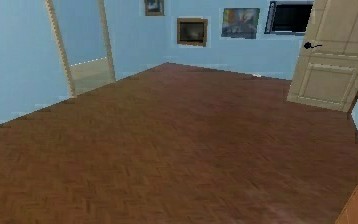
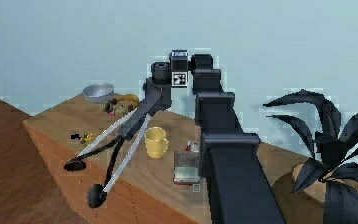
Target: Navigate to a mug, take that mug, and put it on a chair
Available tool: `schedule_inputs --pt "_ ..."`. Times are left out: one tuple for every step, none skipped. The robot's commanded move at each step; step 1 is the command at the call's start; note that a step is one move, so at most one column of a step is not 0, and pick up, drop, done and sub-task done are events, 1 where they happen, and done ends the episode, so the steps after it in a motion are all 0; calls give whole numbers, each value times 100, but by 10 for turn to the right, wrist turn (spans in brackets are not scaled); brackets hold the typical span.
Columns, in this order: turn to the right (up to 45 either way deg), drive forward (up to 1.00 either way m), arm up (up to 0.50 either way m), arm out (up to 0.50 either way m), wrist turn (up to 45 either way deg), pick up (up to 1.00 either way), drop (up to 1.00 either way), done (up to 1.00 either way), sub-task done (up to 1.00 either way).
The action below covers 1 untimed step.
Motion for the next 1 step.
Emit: schedule_inputs --pt "0 0 0 0 450 0 0 0 0"
